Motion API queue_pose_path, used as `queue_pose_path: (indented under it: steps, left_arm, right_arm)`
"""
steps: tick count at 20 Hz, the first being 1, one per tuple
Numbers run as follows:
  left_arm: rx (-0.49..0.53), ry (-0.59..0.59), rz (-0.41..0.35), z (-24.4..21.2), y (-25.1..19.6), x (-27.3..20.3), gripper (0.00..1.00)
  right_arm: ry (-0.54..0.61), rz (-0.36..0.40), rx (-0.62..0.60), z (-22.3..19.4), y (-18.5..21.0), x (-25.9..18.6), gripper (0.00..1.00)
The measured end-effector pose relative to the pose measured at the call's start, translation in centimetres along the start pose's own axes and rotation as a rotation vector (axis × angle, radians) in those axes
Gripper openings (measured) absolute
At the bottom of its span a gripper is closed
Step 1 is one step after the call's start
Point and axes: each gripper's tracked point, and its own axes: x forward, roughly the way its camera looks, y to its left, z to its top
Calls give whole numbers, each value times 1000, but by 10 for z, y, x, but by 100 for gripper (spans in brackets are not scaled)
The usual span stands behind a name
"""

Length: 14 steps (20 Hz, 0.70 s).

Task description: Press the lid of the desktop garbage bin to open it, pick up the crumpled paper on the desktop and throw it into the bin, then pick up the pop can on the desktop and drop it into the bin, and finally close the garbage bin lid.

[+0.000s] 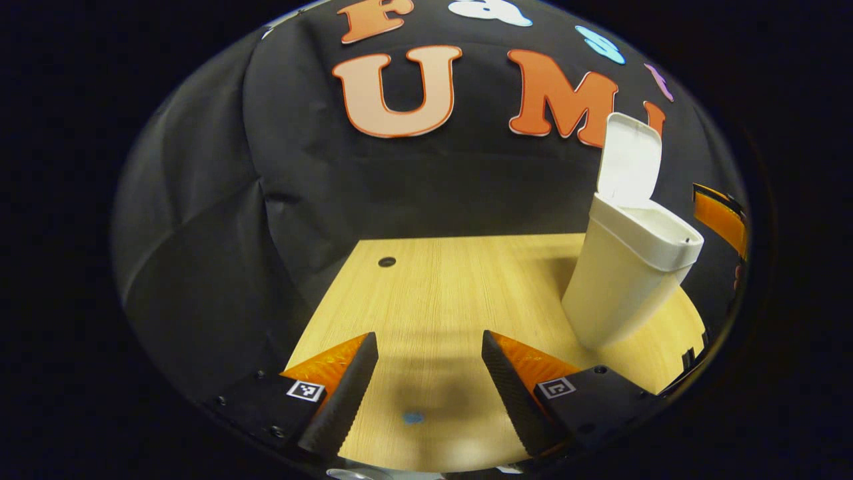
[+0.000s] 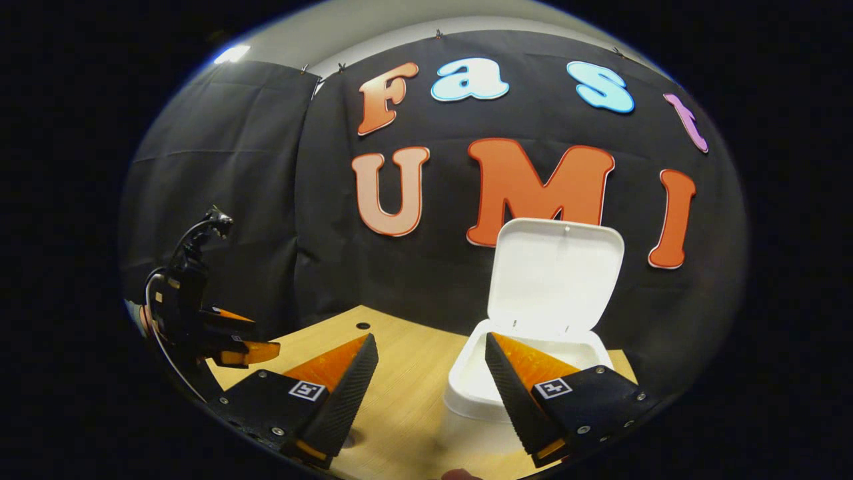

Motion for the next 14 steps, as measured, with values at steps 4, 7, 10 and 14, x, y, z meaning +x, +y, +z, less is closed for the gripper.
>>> queue_pose_path:
  steps: [4,7,10,14]
  left_arm:
    - [21,106,-43,-40,3,14,100]
    - [41,185,-76,-71,12,26,100]
    - [48,262,-108,-107,21,41,96]
    - [46,347,-152,-133,23,54,100]
  right_arm:
    - [134,-6,32,-48,28,2,99]
    - [192,-22,60,-72,50,0,98]
    - [249,-47,82,-98,67,-4,99]
    - [317,-51,102,-128,93,-11,99]
